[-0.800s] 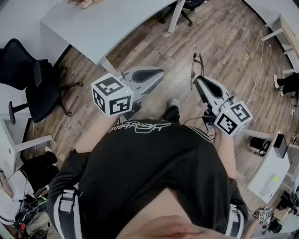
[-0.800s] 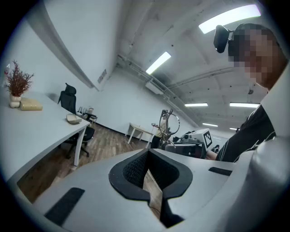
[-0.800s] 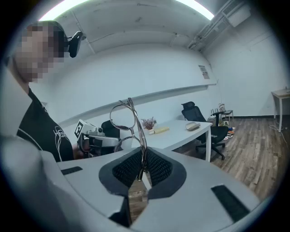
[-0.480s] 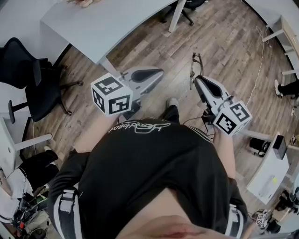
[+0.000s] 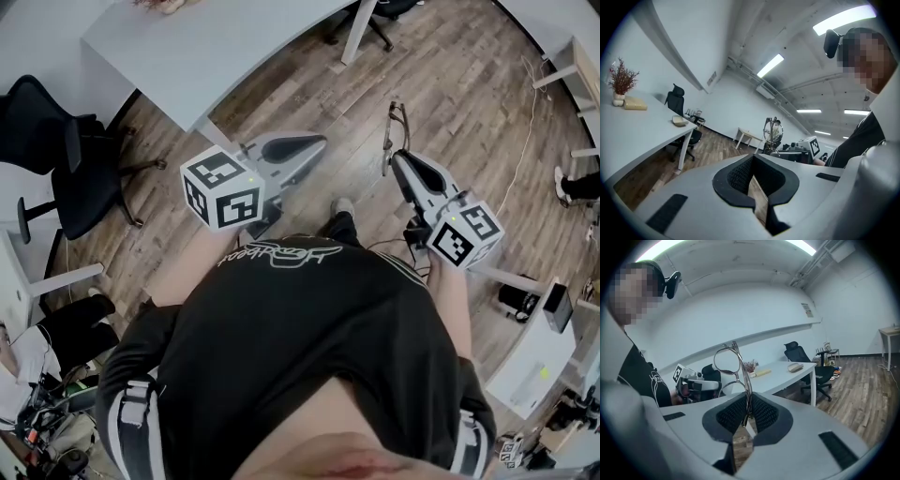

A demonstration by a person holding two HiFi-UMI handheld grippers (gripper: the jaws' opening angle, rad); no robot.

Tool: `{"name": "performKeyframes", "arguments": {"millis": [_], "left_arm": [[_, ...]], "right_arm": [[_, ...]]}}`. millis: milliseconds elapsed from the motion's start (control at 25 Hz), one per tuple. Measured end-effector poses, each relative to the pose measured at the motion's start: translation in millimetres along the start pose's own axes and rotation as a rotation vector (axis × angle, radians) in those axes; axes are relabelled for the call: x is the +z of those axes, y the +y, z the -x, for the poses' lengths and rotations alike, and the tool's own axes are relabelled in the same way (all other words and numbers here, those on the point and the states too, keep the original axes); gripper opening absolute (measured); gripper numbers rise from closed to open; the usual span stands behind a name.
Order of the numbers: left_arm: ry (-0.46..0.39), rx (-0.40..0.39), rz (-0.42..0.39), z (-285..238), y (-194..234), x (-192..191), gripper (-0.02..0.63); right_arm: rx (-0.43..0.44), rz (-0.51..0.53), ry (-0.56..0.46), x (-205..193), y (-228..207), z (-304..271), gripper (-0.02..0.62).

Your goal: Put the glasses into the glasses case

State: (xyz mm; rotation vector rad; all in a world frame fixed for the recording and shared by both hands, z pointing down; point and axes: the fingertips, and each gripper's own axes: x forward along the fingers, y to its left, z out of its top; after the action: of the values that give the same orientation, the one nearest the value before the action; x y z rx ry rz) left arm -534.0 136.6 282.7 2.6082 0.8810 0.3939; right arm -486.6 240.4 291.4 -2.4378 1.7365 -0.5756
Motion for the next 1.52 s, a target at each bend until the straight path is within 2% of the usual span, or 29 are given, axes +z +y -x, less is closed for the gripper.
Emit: {"name": "performKeyframes", "arguments": {"millis": [160, 480, 920, 1160, 1520], "left_arm": [[0.008, 0.011, 0.010, -22.9, 9.0, -3.2, 0.006], [0.032, 0.045, 0.038, -98.7, 35.0, 15.5, 0.006], [0.021, 0.039, 0.019, -210.1, 46.7, 51.6, 0.006], [0.016, 0.031, -0.017, -246.8, 30.4, 63.6, 0.006], [0.007, 0.088, -0.040, -246.8, 33.9, 64.1, 0.006]], "right_arm": [[0.007, -0.022, 0.005, -5.5, -25.3, -1.4, 0.031], [0.039, -0.059, 0.012, 14.6, -106.2, -8.0, 0.031], [0.070, -0.014, -0.021, 60.5, -208.5, 7.5, 0.031], [0.102, 0.035, -0.030, 77.6, -233.9, 23.6, 0.031], [0.153, 0.049, -0.047, 82.9, -244.4, 16.7, 0.031]]}}
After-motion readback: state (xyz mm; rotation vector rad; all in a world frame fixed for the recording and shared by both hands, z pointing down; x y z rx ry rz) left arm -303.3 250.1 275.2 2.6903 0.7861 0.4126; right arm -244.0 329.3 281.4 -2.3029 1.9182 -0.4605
